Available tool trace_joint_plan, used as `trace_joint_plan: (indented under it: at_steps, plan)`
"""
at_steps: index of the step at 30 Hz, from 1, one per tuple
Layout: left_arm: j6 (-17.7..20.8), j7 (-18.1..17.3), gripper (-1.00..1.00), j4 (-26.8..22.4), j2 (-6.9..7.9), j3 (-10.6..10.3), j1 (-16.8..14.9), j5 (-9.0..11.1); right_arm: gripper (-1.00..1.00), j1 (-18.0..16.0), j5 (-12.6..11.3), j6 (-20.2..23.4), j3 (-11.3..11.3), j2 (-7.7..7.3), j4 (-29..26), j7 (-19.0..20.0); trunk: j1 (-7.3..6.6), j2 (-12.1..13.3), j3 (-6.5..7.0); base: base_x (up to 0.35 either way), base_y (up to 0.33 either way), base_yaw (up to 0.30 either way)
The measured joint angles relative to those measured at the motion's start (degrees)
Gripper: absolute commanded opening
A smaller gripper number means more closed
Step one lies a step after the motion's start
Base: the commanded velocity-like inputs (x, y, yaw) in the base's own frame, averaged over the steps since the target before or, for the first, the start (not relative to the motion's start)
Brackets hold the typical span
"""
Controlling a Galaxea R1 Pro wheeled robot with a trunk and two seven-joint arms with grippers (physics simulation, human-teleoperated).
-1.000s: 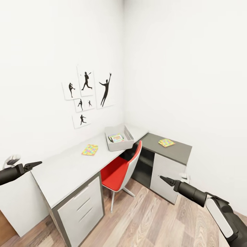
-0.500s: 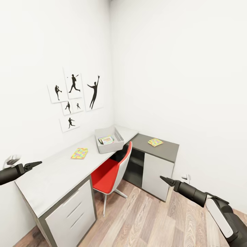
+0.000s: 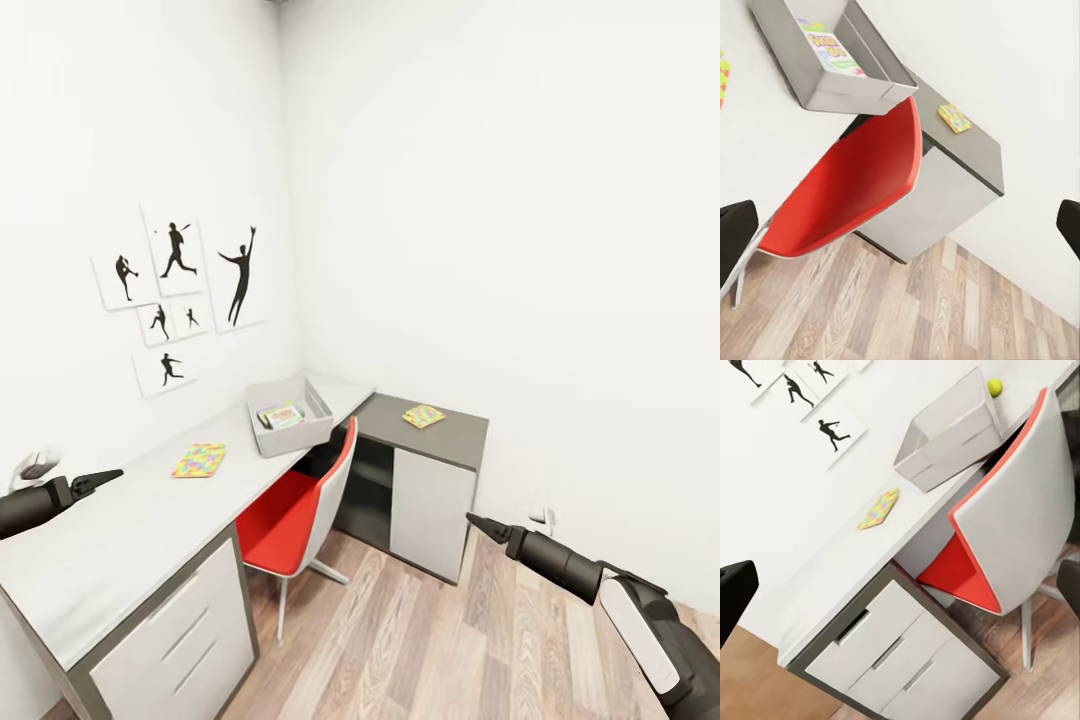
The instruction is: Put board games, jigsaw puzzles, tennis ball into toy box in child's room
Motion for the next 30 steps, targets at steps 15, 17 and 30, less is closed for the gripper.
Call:
trace_joint_plan:
  at_steps: [15, 17, 30]
  plan:
    - [-0.1, 0.0, 1.0, 0.0, -0.13, 0.0, 0.0, 0.0, 1.0, 0.0, -0.1, 0.0, -0.1, -0.08, 0.0, 0.0, 0.0, 0.0, 1.02, 0.0, 0.0, -0.211]
    - [-0.1, 0.0, 1.0, 0.0, -0.23, 0.0, 0.0, 0.0, 1.0, 0.0, -0.1, 0.0, -0.1, -0.08, 0.0, 0.0, 0.0, 0.0, 1.16, 0.0, 0.0, -0.211]
    - [-0.1, 0.0, 1.0, 0.0, -0.64, -0.1, 0.0, 0.0, 1.0, 0.0, -0.3, 0.0, -0.2, -0.08, 0.0, 0.0, 0.0, 0.0, 2.04, 0.0, 0.0, -0.211]
